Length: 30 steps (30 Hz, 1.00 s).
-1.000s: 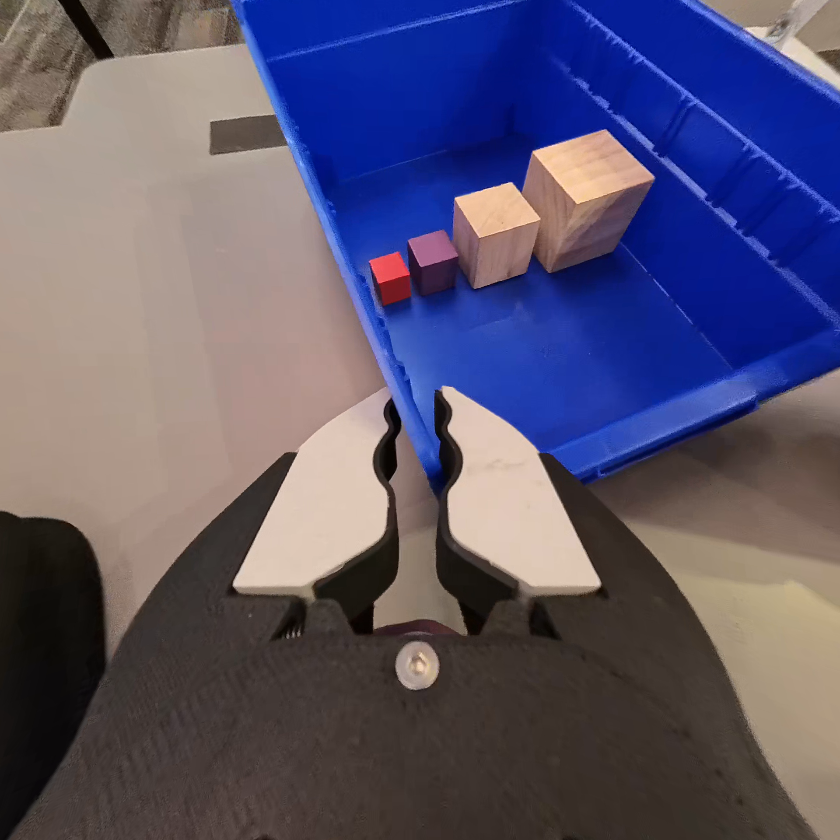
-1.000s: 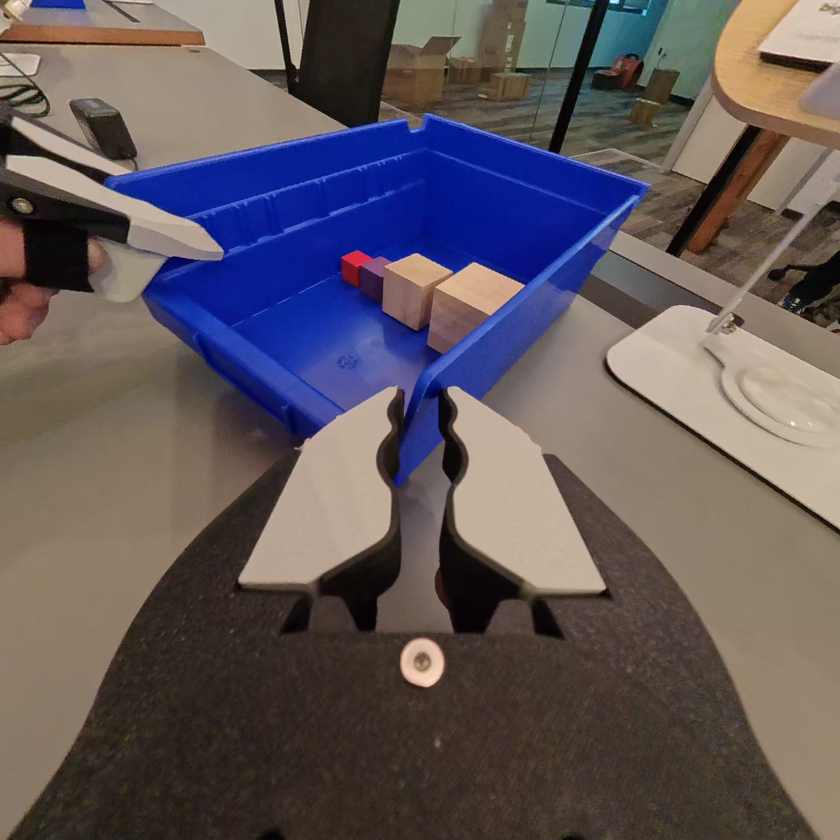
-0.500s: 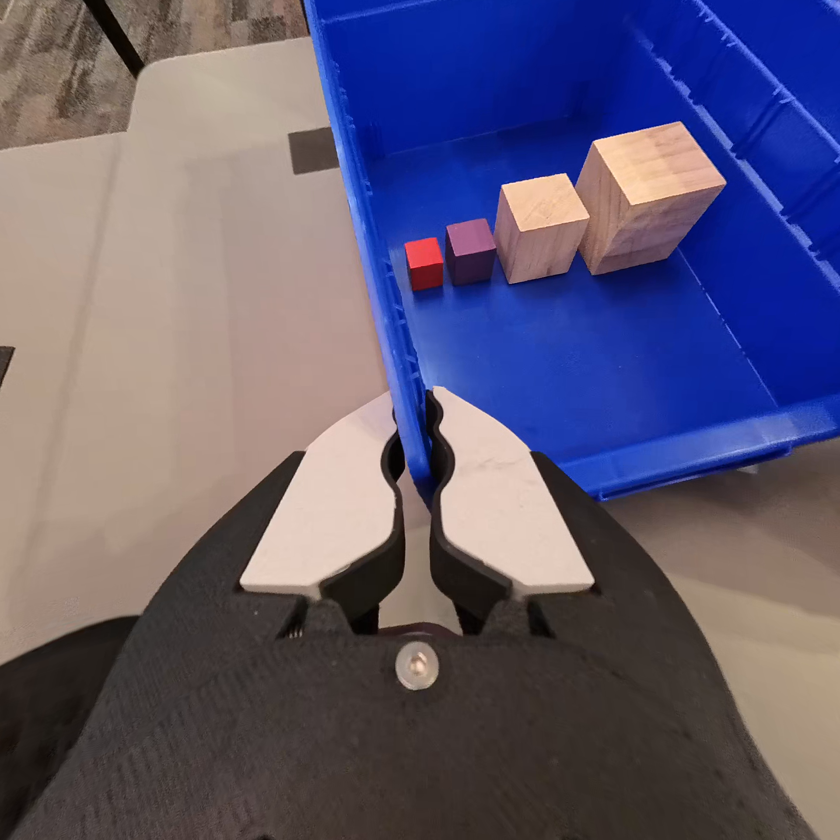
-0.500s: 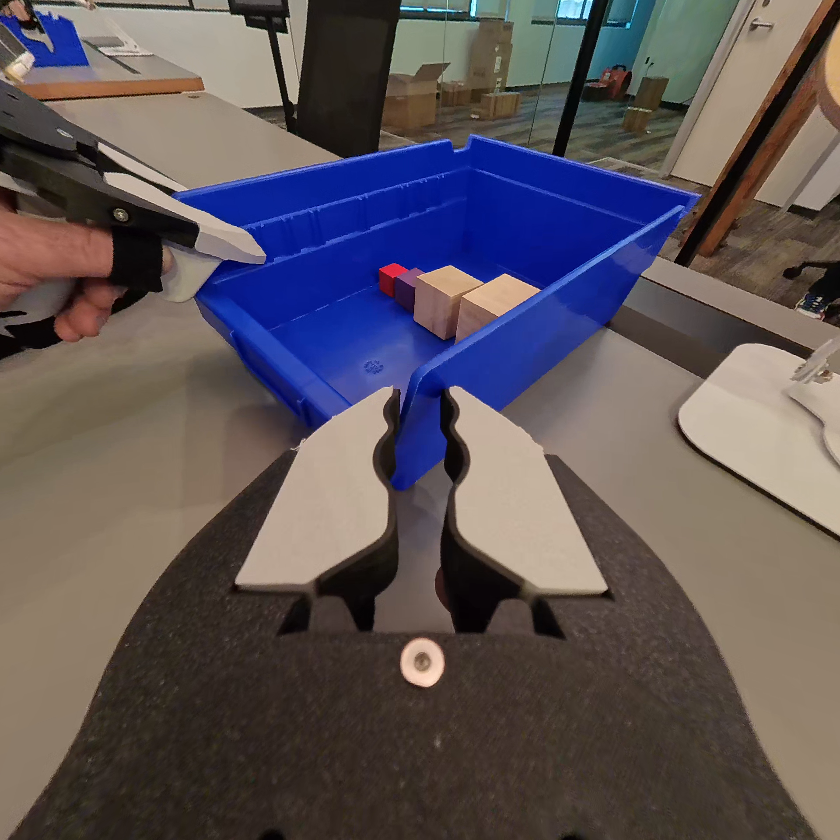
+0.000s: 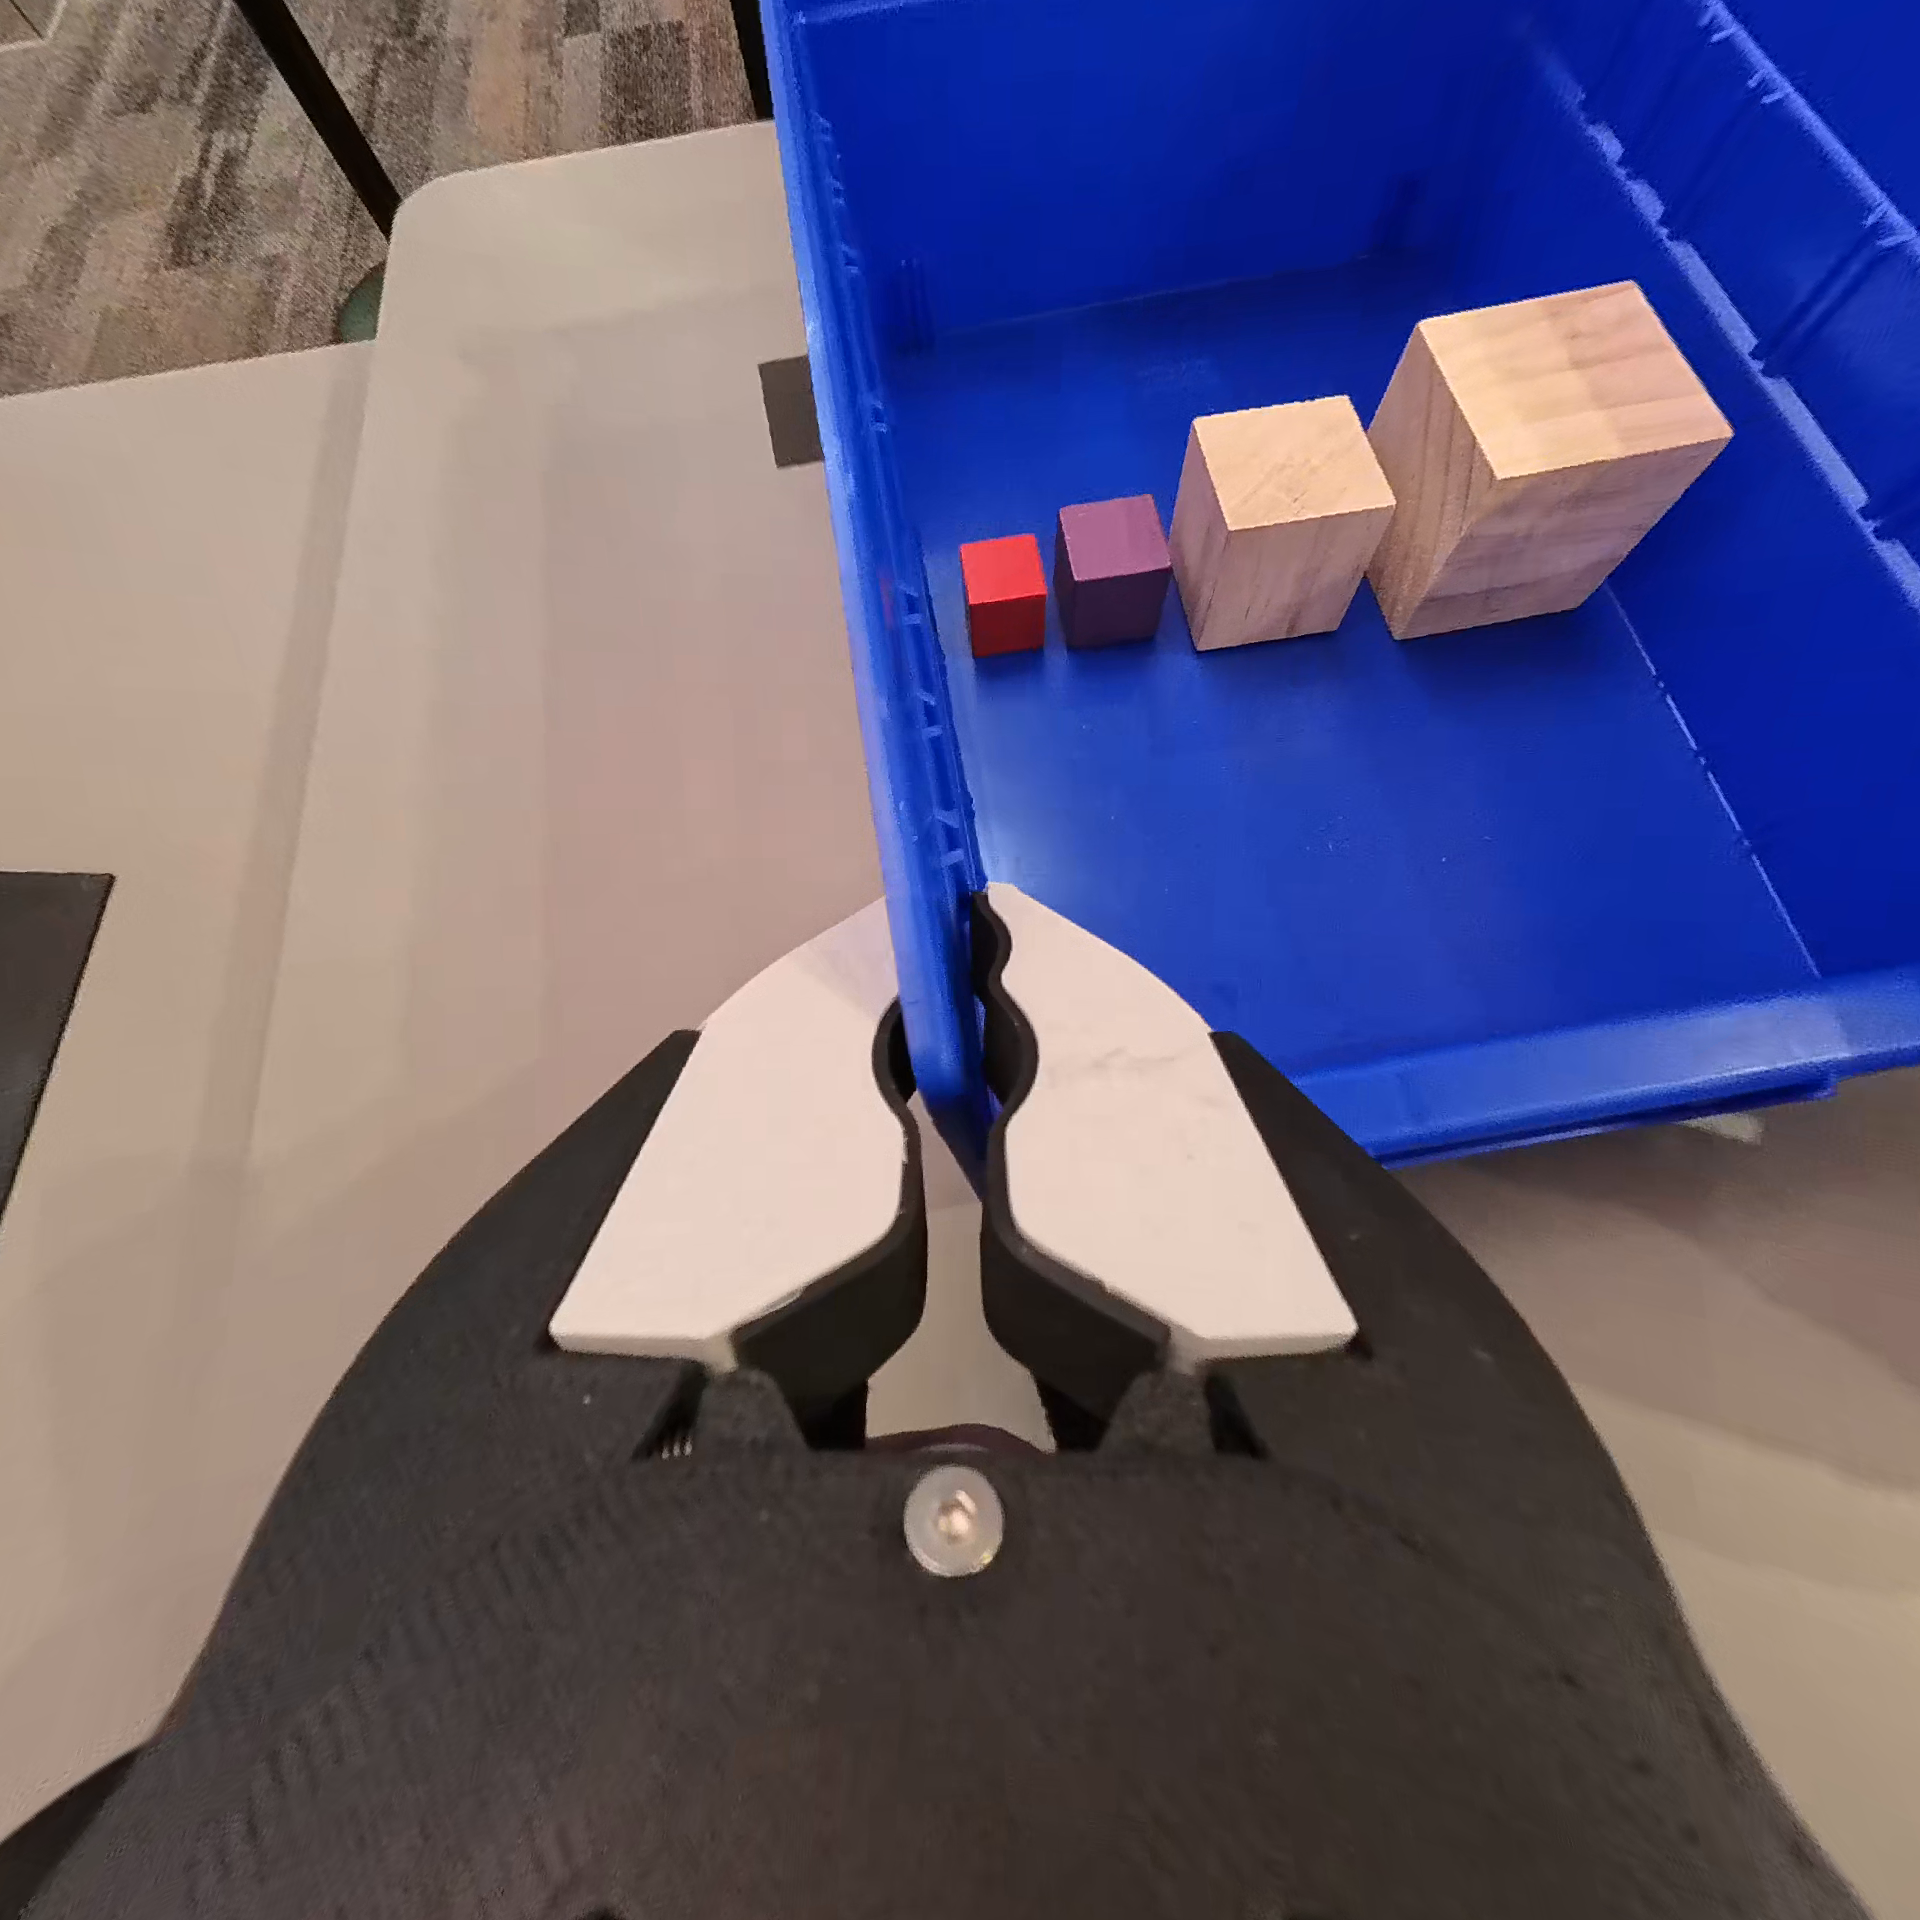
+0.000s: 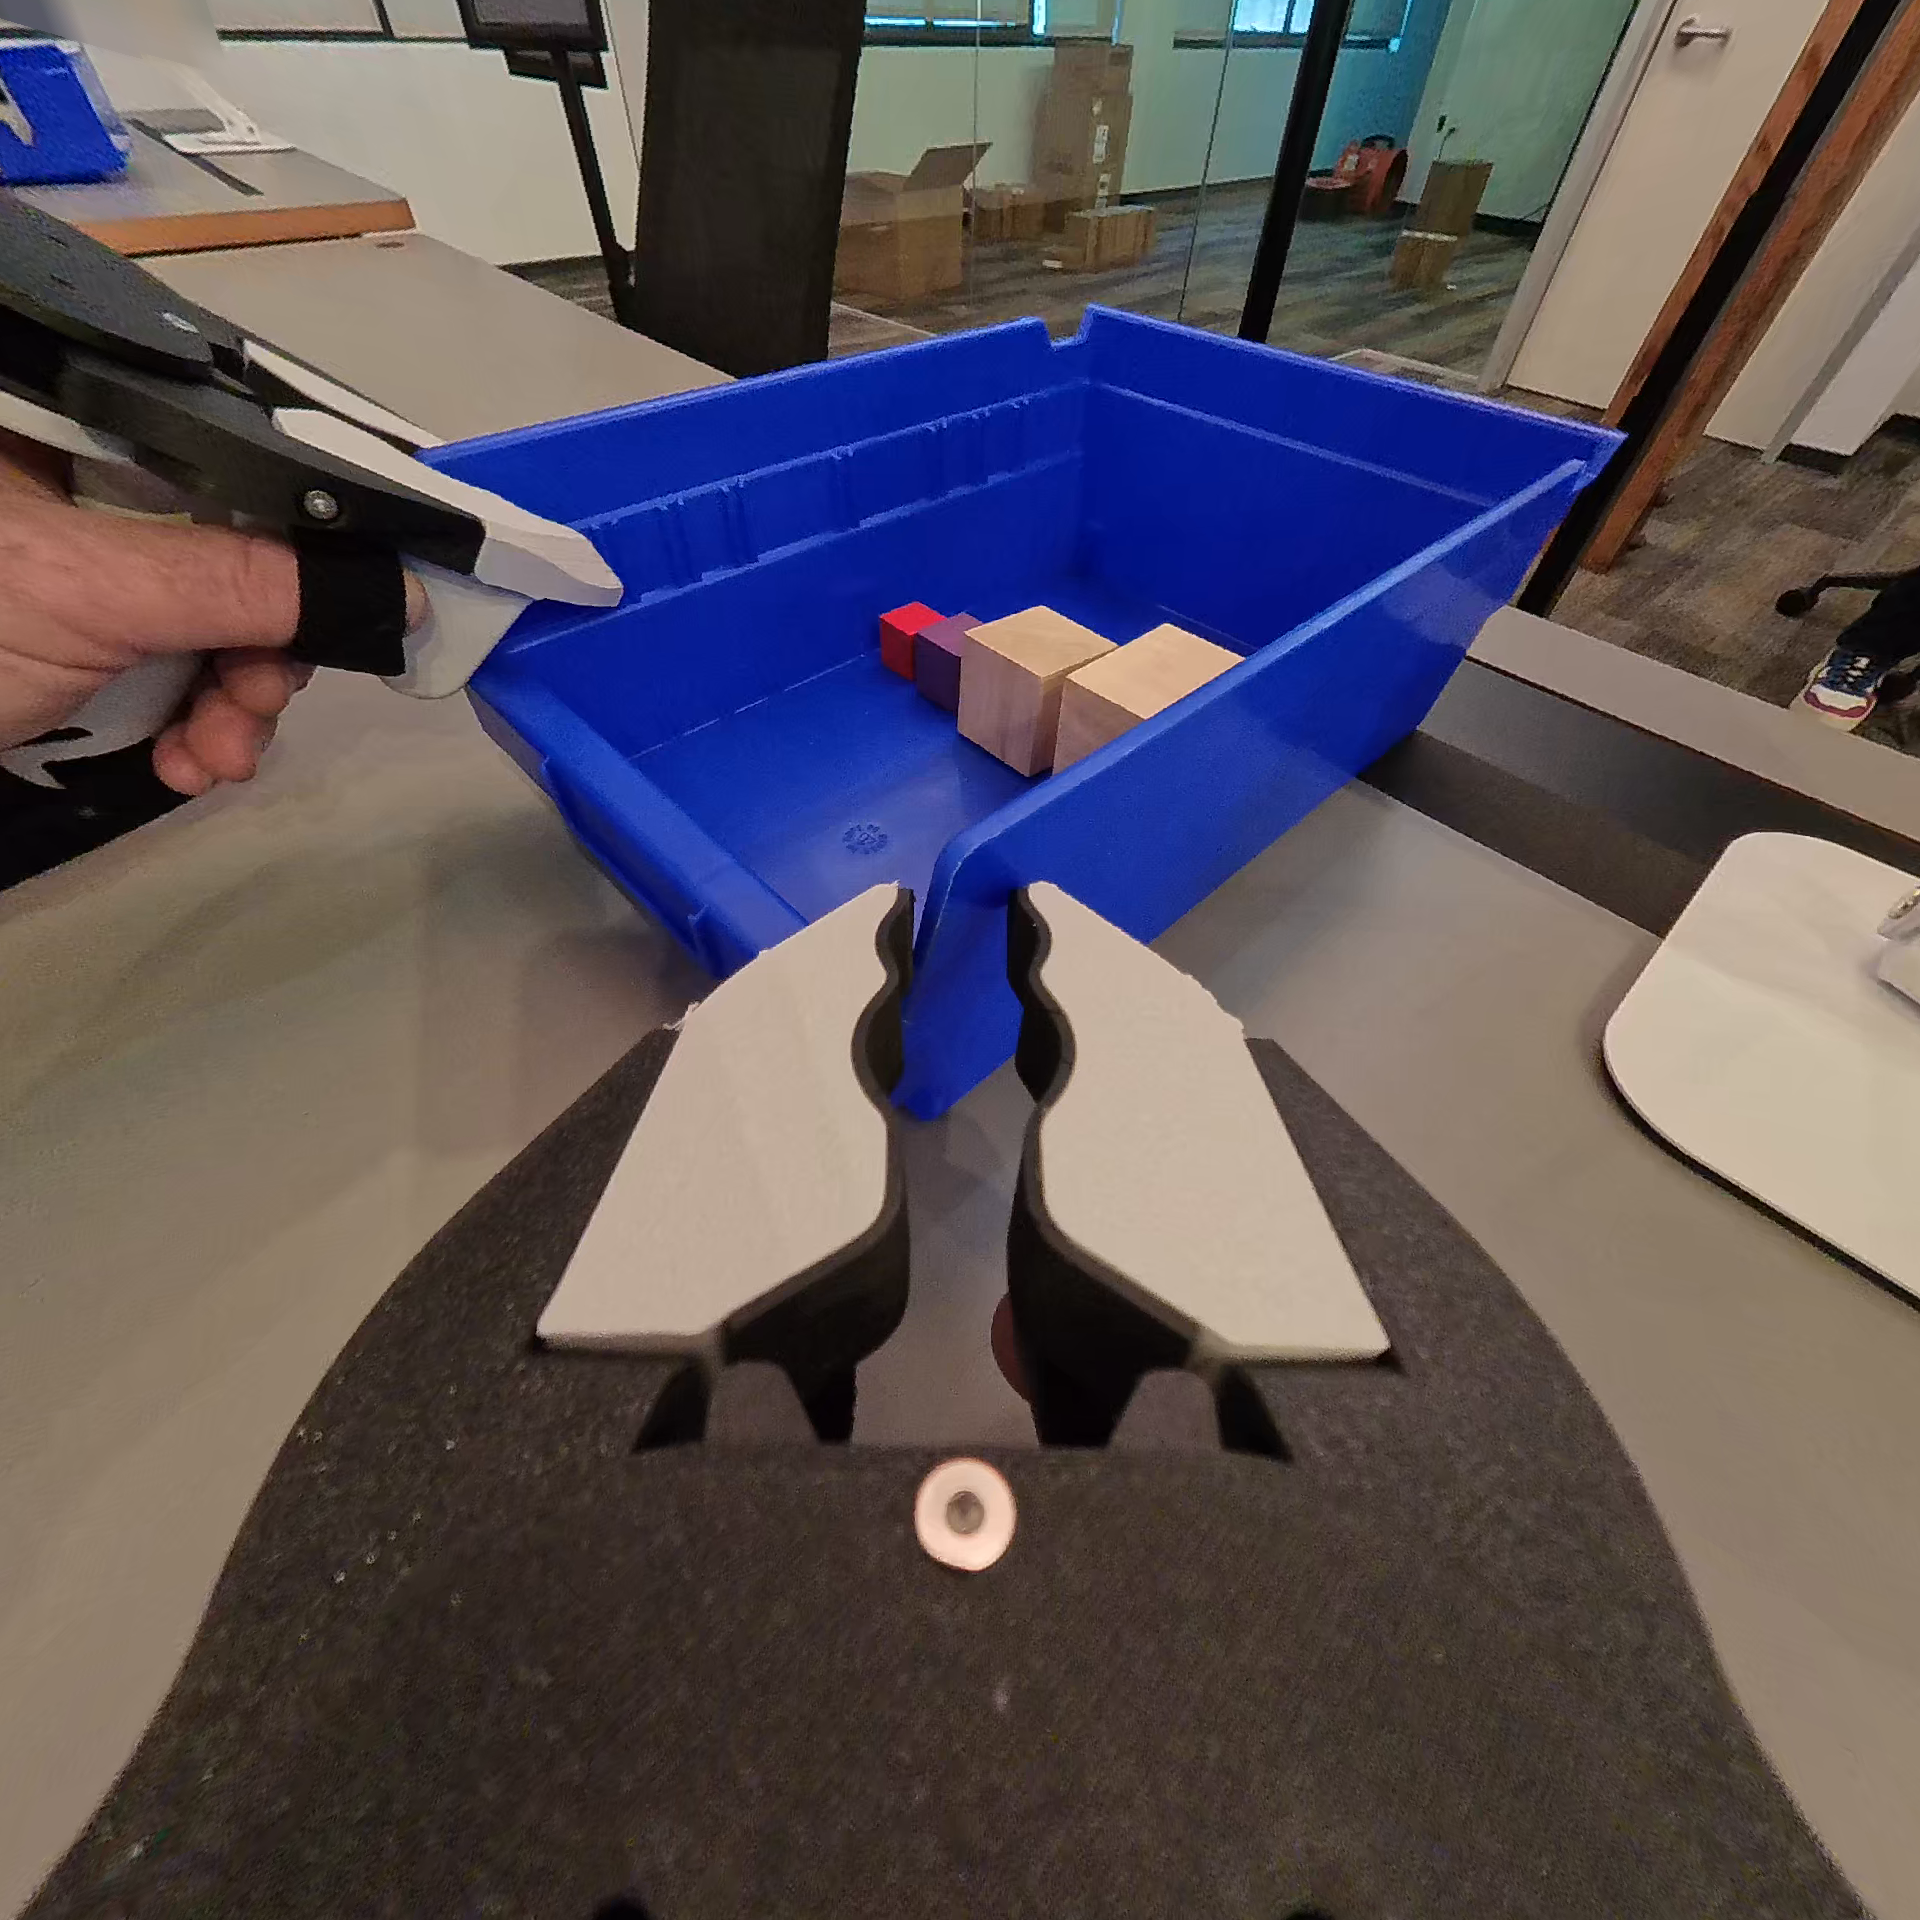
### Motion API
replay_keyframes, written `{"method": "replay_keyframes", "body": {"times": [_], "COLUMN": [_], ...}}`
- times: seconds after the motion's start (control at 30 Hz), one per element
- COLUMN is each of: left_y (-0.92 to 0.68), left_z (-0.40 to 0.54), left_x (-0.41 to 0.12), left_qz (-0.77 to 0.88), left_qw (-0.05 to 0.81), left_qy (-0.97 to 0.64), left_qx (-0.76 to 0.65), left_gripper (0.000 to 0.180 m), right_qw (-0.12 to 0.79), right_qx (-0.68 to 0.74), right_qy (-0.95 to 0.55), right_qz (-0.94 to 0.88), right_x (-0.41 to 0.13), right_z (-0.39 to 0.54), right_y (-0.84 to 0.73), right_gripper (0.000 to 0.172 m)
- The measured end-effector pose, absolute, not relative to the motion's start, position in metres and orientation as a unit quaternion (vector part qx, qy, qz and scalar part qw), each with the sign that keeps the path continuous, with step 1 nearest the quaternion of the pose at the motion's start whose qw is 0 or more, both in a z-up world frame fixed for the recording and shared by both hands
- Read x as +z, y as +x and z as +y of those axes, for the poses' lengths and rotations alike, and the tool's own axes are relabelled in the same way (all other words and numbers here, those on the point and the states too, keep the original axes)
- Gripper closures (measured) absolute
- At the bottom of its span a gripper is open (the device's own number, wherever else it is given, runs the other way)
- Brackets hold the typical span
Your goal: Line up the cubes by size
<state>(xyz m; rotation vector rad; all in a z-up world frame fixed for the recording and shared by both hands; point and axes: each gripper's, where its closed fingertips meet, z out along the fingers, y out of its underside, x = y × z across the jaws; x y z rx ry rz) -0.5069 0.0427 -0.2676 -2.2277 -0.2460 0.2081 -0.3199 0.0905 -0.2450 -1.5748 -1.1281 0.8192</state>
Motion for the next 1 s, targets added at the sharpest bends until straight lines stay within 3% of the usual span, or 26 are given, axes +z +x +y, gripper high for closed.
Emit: {"method": "replay_keyframes", "body": {"times": [0.47, 0.53, 0.63, 0.7, 0.87, 1.0], "left_y": [-0.511, -0.514, -0.518, -0.517, -0.494, -0.429], "left_z": [0.046, 0.047, 0.041, 0.035, 0.019, 0.021], "left_x": [-0.268, -0.264, -0.256, -0.246, -0.207, -0.191], "left_qz": [-0.096, -0.097, -0.109, -0.117, -0.084, -0.019], "left_qw": [0.432, 0.447, 0.462, 0.475, 0.512, 0.532], "left_qy": [-0.893, -0.883, -0.869, -0.86, -0.833, -0.83], "left_qx": [0.085, 0.107, 0.138, 0.145, 0.189, 0.165], "left_gripper": [0.174, 0.16, 0.127, 0.117, 0.111, 0.118], "right_qw": [0.495, 0.494, 0.504, 0.501, 0.491, 0.496], "right_qx": [0.341, 0.345, 0.34, 0.343, 0.347, 0.338], "right_qy": [-0.646, -0.643, -0.64, -0.639, -0.635, -0.628], "right_qz": [-0.47, -0.473, -0.47, -0.473, -0.485, -0.495], "right_x": [-0.245, -0.245, -0.242, -0.242, -0.243, -0.244], "right_z": [0.088, 0.087, 0.089, 0.091, 0.09, 0.092], "right_y": [-0.323, -0.323, -0.317, -0.308, -0.271, -0.23], "right_gripper": [0.154, 0.153, 0.135, 0.132, 0.132, 0.132]}}
